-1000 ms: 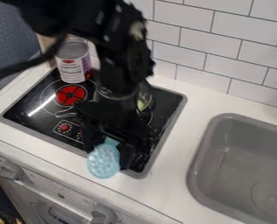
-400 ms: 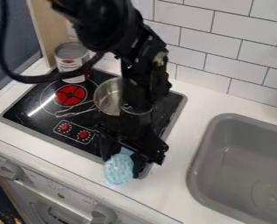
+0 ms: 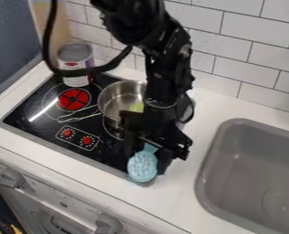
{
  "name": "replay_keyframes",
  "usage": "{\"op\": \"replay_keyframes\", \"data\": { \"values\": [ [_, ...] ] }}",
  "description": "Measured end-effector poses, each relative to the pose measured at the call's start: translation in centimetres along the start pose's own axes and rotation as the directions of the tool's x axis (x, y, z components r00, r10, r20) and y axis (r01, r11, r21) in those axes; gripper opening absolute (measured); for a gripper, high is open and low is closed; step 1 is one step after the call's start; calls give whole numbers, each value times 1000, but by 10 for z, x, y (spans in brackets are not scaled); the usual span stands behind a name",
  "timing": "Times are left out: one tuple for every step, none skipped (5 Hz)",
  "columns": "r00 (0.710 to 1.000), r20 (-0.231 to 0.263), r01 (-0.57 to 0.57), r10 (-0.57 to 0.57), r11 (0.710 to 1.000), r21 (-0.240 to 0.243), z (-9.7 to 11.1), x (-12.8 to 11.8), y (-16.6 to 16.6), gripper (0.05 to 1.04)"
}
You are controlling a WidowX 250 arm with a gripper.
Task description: Moved the blue brush to the bottom right of the stove
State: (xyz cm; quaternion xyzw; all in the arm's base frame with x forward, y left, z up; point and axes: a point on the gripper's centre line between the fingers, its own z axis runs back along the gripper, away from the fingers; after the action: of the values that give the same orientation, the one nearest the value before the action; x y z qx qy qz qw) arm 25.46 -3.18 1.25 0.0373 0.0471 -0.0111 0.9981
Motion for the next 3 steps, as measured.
{"op": "replay_keyframes", "data": {
  "values": [
    [1000,-19,1,-1,1000,-2,-3,12,-3,739],
    [1000,-17,-18,18,1000,-4,-4,19,1,803],
    [999,-20,-32,32,999,6,-3,20,4,1009]
  ]
}}
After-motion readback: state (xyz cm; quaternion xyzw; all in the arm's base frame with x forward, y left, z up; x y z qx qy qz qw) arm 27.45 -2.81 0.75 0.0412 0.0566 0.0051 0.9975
